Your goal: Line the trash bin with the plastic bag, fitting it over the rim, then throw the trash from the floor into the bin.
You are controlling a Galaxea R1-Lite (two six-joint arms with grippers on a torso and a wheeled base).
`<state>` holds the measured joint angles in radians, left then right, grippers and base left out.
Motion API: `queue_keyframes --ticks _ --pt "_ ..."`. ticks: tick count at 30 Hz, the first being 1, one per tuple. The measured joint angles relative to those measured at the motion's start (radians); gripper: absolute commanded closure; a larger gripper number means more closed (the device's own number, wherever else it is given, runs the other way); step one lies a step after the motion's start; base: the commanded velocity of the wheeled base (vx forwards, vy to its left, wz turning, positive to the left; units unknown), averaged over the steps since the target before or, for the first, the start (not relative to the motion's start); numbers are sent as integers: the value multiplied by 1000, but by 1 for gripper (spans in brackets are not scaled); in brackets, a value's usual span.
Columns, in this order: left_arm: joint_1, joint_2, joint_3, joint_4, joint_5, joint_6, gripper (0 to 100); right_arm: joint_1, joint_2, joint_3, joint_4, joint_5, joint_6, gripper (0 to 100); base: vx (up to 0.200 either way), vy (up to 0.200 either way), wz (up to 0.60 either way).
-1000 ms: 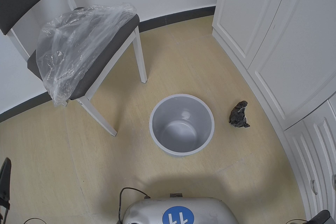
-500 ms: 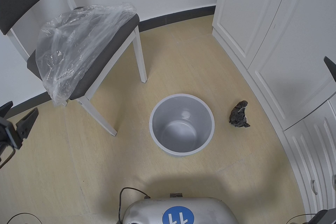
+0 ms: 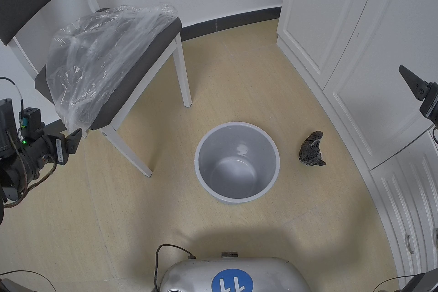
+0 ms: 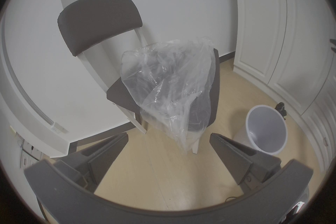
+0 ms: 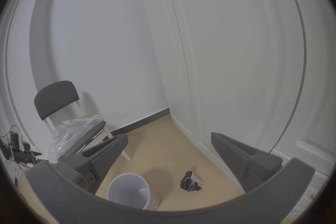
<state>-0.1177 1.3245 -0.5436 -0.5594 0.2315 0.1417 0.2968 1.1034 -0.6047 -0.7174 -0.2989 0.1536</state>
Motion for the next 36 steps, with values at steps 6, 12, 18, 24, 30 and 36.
queue_keyframes --ticks 6,12,18,24,30,36 --pt "-13 67 -37 -4 87 33 0 -39 -17 0 0 37 -2 0 0 0 0" --pt "-14 116 -48 -114 131 40 0 -62 -35 -1 0 54 -4 0 0 0 0" --pt "-4 171 -42 -274 179 34 0 -67 -51 -2 0 60 -4 0 0 0 0" --pt "46 195 -2 -327 190 34 0 -68 -61 0 0 60 -4 0 0 0 0" --pt "101 162 62 -333 181 34 0 -68 -70 4 1 60 -4 0 0 0 0" --pt "119 76 135 -332 117 35 0 -62 -73 20 1 62 -32 0 0 0 0"
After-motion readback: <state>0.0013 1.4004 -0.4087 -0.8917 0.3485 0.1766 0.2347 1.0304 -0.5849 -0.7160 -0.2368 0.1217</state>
